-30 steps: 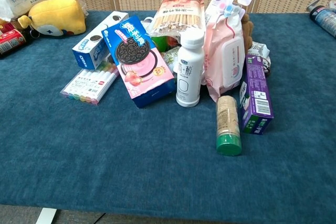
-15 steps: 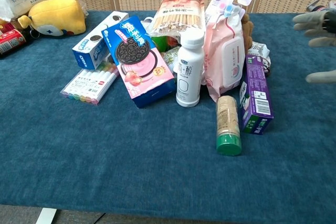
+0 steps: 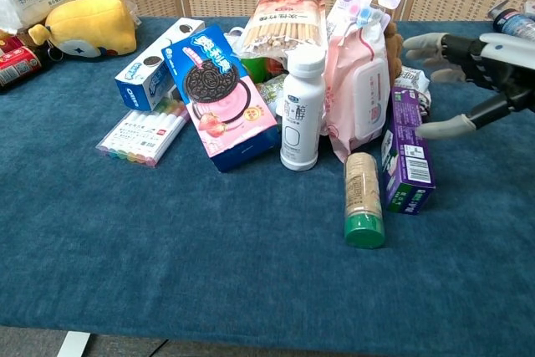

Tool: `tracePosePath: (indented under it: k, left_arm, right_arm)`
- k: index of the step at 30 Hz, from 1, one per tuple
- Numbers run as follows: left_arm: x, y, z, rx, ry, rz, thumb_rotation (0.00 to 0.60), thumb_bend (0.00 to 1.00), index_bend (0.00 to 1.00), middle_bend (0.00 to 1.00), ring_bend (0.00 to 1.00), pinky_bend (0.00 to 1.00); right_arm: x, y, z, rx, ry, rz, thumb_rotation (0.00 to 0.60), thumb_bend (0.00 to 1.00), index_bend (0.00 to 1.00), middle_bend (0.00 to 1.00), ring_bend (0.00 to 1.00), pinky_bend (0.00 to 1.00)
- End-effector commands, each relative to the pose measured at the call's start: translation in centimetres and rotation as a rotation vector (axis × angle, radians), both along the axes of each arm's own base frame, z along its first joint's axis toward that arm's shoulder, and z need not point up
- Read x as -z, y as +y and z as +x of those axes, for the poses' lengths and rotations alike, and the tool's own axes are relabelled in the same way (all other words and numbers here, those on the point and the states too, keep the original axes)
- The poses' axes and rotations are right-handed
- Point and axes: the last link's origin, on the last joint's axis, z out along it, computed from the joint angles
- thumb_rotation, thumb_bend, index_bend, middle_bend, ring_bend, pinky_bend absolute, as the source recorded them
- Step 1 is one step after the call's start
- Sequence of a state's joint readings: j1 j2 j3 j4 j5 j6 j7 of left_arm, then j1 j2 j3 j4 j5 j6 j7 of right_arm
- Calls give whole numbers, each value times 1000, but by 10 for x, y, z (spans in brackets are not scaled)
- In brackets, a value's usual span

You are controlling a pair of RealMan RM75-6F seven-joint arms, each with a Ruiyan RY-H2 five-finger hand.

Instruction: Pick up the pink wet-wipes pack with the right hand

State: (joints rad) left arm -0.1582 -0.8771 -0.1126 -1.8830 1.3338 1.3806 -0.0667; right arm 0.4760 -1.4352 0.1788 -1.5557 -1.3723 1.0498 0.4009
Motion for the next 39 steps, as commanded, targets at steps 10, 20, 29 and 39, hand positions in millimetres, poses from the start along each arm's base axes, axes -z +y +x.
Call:
tracePosePath:
  k: [10,20,29,39]
  left_arm:
    - [-5,4,-8,-32,-4,14,600,0,203,0,0,0]
    - [-3,6,-9,-48,-4,3,600,0,203,0,0,0]
    - [-3,1,-2,-21,-14,-2,600,0,203,0,0,0]
    - [-6,1,-3,-27,-20,6,600,0,203,0,0,0]
  right_arm:
    - [13,-22,23,-12,-6,-31,600,0,0,0,0,0]
    - [26,-35,42,-21,-20,-56,600,0,0,0,0,0]
    - [37,-40,51,-15,-33,-115,600,0,0,0,0,0]
    - [52,-32,52,-2,-77,-130,600,0,0,0,0,0]
